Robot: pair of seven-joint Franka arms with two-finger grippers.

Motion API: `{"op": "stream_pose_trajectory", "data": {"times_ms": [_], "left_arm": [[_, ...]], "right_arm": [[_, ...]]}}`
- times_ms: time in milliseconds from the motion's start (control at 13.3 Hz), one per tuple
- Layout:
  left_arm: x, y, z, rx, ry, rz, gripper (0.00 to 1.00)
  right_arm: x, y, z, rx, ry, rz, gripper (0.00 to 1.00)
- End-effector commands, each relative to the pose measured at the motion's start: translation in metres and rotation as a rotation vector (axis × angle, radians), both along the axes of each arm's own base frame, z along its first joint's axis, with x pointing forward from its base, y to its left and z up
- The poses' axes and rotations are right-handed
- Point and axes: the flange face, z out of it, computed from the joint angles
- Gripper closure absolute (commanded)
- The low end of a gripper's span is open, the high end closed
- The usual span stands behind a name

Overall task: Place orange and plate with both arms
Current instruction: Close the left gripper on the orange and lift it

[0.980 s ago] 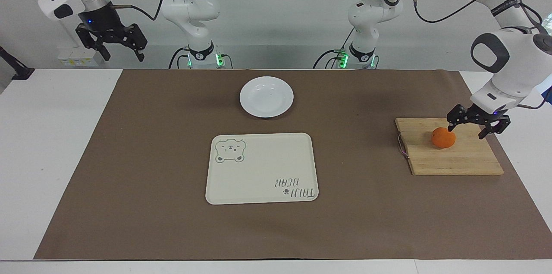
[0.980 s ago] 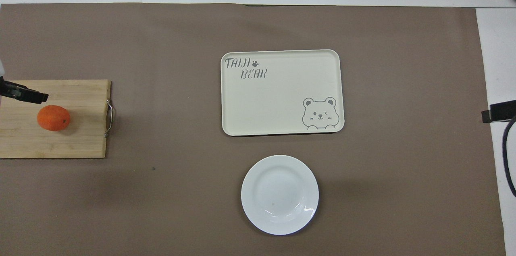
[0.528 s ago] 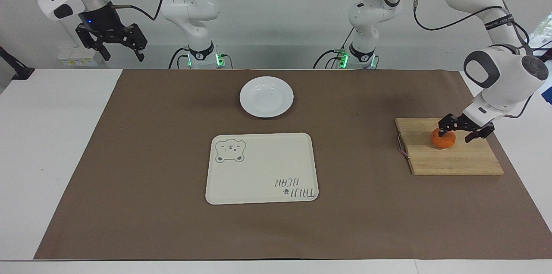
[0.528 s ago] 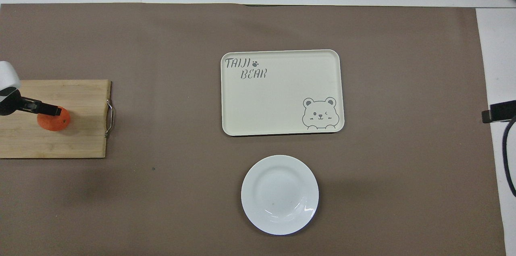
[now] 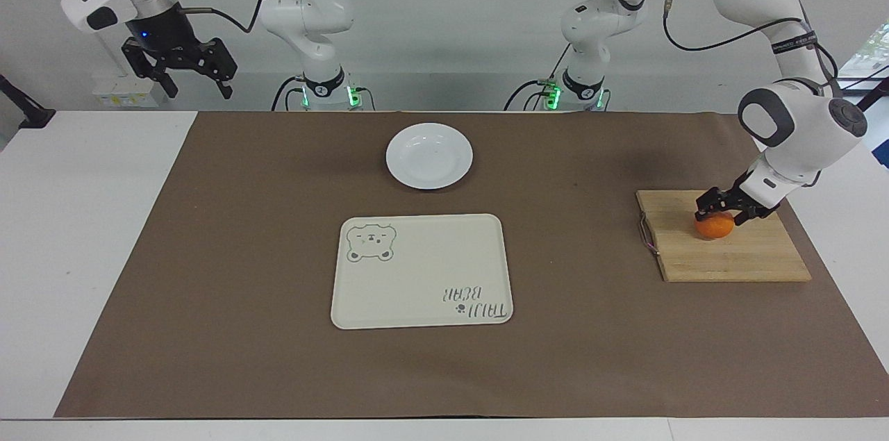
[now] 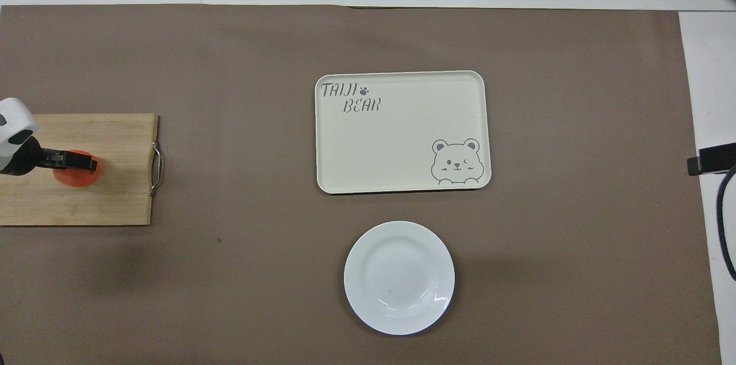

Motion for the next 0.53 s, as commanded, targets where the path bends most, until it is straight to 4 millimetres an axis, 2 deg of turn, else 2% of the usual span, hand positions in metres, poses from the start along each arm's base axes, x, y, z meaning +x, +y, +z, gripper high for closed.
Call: {"op": "stream_pose_trajectory", "data": {"times_ms": [0,377,452], "left_arm": [[-0.008,-0.002,-0.010,0.023,-0.075,0.026,0.00],[-0.019,-0.011,-0.018,0.016,-0.045,0.043,0.00],[-0.024,-0.011,-0.019,0.015,-0.037,0.044,0.14]], "right_arm": [[-0.001,-0.002,0.003,-0.011,0.009,-0.019,0.00],[-0.001,-0.002,0.003,-0.011,0.012,-0.018,0.00],[-0.001,-0.002,0.003,-0.011,0.012,-0.018,0.00]]}}
